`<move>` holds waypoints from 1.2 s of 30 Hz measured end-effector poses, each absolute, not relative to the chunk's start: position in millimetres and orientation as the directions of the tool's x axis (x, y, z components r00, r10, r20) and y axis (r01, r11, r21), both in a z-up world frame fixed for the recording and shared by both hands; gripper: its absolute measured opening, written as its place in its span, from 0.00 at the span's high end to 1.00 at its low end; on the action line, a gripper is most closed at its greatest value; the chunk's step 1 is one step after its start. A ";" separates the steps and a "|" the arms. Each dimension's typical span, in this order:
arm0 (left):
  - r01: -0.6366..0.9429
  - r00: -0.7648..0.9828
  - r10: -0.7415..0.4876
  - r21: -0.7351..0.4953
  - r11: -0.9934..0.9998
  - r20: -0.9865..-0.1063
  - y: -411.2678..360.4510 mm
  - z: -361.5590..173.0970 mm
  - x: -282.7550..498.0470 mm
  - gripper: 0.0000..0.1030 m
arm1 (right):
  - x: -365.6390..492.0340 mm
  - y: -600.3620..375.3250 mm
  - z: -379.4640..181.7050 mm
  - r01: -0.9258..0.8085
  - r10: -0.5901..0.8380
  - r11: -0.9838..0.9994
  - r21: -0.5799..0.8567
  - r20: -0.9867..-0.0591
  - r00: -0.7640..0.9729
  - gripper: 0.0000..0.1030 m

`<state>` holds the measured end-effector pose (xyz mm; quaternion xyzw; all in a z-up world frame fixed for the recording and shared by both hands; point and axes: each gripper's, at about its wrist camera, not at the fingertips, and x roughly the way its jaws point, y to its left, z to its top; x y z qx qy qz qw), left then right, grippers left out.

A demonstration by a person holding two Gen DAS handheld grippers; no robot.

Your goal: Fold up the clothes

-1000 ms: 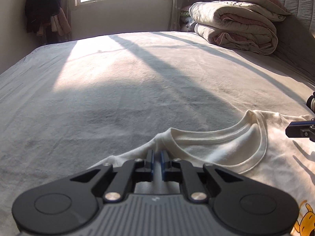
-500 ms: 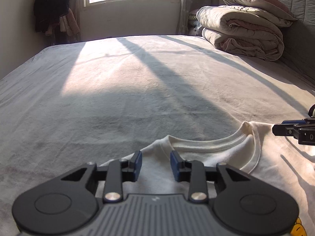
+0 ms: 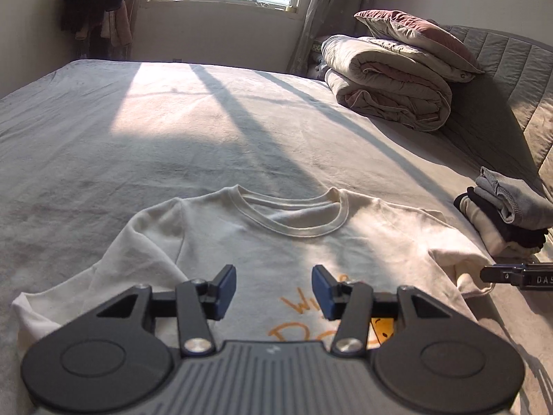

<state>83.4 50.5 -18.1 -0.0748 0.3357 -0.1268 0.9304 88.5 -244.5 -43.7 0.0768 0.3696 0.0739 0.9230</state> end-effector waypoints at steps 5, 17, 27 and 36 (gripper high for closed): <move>0.167 0.736 -0.319 -0.297 0.940 -0.597 24.2 -38.8 62.9 0.51 | 73.1 -272.7 -54.7 0.039 0.180 0.953 0.302 -0.661 0.728 0.55; 0.106 0.665 -0.366 -0.402 0.909 -0.651 20.1 -55.0 71.4 0.50 | 104.5 -249.5 -35.4 0.057 0.133 0.956 0.287 -0.601 0.788 0.87; -0.012 0.631 -0.375 -0.492 0.871 -0.679 51.3 -49.5 81.8 0.51 | 142.1 -174.6 5.7 -0.055 0.075 0.997 0.052 -0.551 0.831 0.89; -0.058 0.626 -0.350 -0.489 0.870 -0.697 65.0 -50.0 83.0 0.52 | 168.6 -90.7 -49.9 -0.180 0.086 0.981 -0.069 -0.680 0.729 0.88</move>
